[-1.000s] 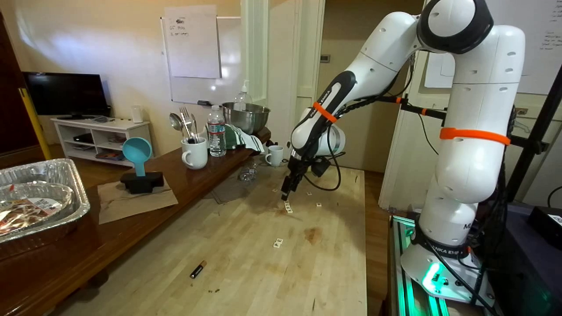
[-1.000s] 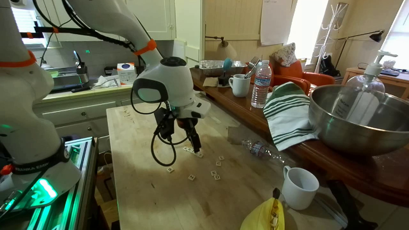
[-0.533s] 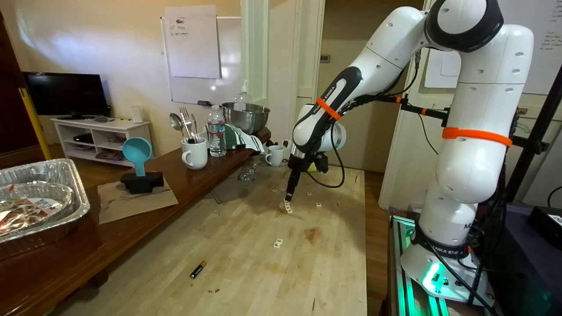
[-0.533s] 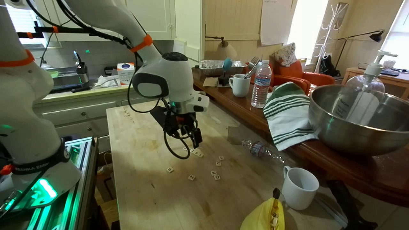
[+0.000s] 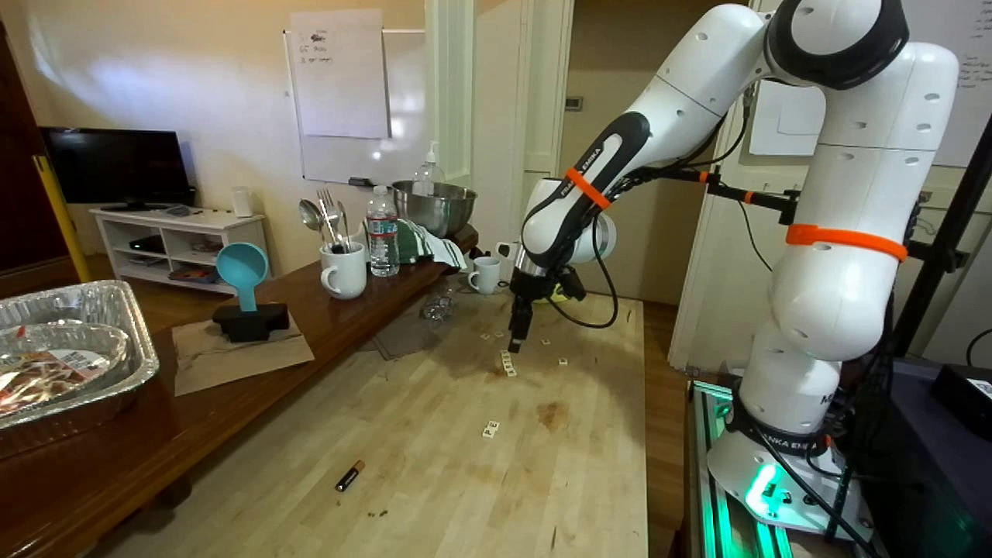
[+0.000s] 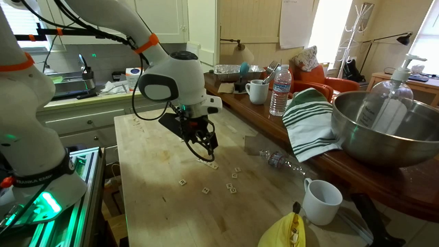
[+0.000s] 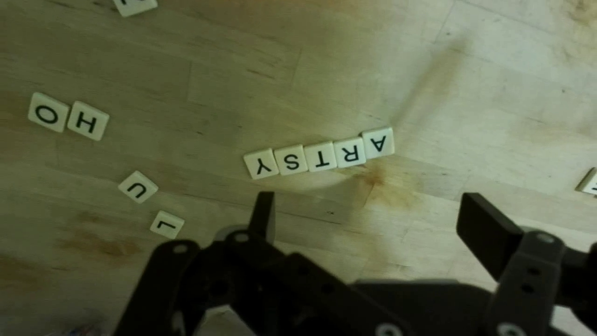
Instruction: Move a letter tile backwards
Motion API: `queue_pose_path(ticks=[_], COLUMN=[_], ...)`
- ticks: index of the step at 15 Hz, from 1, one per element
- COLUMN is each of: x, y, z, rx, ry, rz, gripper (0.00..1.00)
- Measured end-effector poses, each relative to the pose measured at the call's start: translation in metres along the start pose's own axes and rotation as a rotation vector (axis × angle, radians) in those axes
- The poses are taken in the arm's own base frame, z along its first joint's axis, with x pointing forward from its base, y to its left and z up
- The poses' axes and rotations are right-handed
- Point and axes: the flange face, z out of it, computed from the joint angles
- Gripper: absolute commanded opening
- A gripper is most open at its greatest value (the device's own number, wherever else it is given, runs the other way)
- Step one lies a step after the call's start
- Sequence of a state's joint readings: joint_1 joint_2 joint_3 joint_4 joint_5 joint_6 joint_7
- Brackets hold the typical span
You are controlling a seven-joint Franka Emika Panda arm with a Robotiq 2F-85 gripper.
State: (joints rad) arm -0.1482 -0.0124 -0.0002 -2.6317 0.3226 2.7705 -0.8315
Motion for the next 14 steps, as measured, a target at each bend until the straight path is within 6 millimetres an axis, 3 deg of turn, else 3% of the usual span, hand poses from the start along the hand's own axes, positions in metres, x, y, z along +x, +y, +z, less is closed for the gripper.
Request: queue_pose_path(ticks=[14], x=[0.004], y=[-0.006], z=[-0.019], rx=[-0.045], ry=[0.043], rz=[-0.058], gripper=[1.0])
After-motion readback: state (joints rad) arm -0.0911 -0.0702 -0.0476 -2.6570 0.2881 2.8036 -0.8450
